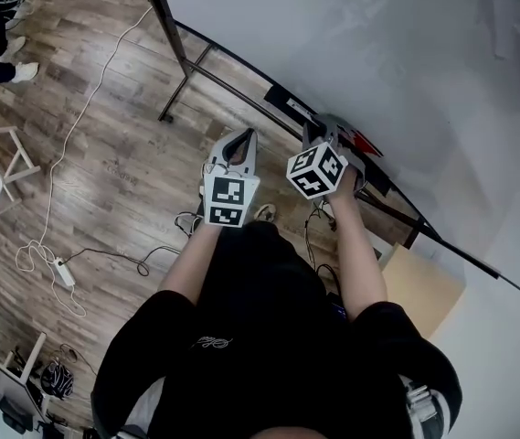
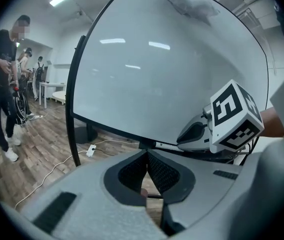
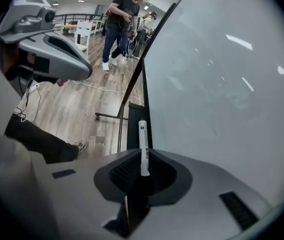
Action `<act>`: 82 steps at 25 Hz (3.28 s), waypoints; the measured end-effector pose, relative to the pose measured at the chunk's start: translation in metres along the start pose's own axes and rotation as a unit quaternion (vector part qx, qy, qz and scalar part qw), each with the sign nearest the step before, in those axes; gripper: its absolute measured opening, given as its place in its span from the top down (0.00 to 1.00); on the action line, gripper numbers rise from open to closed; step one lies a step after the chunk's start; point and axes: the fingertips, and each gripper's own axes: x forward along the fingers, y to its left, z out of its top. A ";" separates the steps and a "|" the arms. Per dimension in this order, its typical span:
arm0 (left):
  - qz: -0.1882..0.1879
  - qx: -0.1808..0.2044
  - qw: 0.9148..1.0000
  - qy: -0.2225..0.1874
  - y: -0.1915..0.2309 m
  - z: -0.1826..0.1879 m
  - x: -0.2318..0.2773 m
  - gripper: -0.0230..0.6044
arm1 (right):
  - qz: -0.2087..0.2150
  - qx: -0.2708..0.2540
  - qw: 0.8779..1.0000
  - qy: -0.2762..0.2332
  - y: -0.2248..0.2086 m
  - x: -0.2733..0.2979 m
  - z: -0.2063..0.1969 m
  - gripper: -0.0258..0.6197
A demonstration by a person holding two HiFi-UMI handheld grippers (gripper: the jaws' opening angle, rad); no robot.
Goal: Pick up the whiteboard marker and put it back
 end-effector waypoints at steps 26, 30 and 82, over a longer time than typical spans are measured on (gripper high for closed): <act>0.002 -0.028 0.999 0.018 0.044 -0.001 0.014 0.96 | 0.008 -0.045 0.996 0.081 0.007 0.032 0.014 0.89; -0.005 -0.027 0.999 0.019 0.044 0.000 0.014 0.96 | 0.007 -0.040 0.996 0.085 0.007 0.032 0.016 0.89; -0.073 0.065 0.994 -0.054 -0.092 0.026 -0.019 0.96 | -0.092 0.284 0.930 -0.215 -0.006 -0.126 -0.041 0.88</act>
